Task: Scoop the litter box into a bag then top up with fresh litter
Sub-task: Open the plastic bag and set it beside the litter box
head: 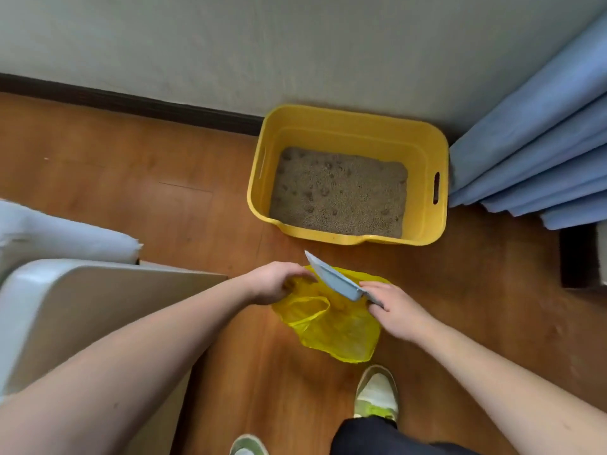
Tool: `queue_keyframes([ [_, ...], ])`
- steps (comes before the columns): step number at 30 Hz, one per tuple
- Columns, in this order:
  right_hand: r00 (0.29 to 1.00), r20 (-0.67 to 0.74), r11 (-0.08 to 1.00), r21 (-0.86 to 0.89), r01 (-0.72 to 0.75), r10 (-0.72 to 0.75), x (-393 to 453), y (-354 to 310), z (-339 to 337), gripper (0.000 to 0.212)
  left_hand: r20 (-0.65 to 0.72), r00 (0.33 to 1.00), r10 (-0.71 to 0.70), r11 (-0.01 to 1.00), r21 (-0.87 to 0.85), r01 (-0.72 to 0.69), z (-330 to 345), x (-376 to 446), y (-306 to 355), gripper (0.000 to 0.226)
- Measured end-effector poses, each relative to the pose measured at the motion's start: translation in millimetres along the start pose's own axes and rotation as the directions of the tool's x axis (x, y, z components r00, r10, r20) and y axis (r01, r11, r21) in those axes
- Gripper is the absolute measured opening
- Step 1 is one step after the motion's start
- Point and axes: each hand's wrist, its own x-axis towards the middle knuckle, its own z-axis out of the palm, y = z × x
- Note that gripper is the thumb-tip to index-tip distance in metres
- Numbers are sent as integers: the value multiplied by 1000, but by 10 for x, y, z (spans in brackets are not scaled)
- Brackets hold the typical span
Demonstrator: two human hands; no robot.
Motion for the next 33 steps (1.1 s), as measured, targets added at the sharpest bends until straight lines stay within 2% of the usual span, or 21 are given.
queue_keyframes([
  [2,999,-21,999,-23,28,-28,123,151,83,40,5,1000,-8,1000,0,8,76,141,-169,51],
  [4,993,-77,993,-86,85,-92,234,278,152,50,-21,999,-48,998,35,49,139,270,-299,32],
  [5,989,-94,986,-133,104,-117,289,334,180,53,-48,995,-84,995,43,86,157,336,-353,30],
  [7,981,-112,968,-212,132,-159,418,417,219,53,-106,987,-118,984,119,130,169,461,-448,41],
  [8,975,-120,957,-247,154,-188,491,454,242,51,-132,986,-99,965,227,128,175,511,-489,46],
  [10,960,-132,932,-303,197,-246,610,509,284,41,-170,985,7,844,530,85,179,568,-568,66],
  [12,936,-148,906,-336,256,-319,693,572,357,33,-158,978,139,701,713,15,189,576,-636,86],
  [15,879,-152,852,-364,375,-452,772,629,462,28,-117,931,346,565,818,-107,211,584,-766,88],
  [18,786,-117,745,-429,512,-607,830,598,545,23,-94,919,384,528,839,-135,201,571,-871,88],
  [20,735,-24,657,-468,591,-678,873,506,579,21,-56,914,401,495,853,-164,204,549,-900,88],
  [22,708,135,562,-513,649,-693,944,411,649,19,-18,920,392,468,865,-183,206,531,-901,89],
  [24,706,277,477,-575,665,-651,1027,326,737,17,-1,930,368,430,887,-169,186,521,-872,90],
  [26,715,354,391,-650,651,-603,1082,274,796,19,7,919,394,373,913,-166,183,499,-836,79],
  [28,726,335,348,-708,615,-601,1101,257,770,23,14,840,542,302,930,-210,205,468,-812,45],
  [29,726,304,345,-725,597,-617,1109,268,737,24,22,788,615,290,923,-252,209,455,-784,38],
  [31,715,252,349,-738,578,-652,1139,322,674,25,105,656,747,172,923,-343,235,470,-764,29],
  [32,711,246,351,-736,579,-659,1148,352,649,25,169,617,769,118,910,-397,267,492,-772,23],
  [33,708,252,351,-730,586,-659,1153,380,630,26,225,611,759,96,889,-447,315,528,-800,18],
])
